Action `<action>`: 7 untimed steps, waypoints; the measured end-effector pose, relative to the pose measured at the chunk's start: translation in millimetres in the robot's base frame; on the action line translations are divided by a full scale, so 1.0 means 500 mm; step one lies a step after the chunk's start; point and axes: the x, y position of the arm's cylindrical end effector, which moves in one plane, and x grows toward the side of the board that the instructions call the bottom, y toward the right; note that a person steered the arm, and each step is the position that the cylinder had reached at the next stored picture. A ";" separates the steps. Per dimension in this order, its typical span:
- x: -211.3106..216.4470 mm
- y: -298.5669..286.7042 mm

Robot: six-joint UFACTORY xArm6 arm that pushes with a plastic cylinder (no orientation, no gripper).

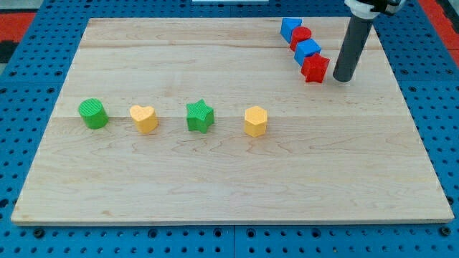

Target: Push the red star left a bit

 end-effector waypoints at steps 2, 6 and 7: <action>0.016 -0.042; -0.009 -0.114; -0.018 -0.051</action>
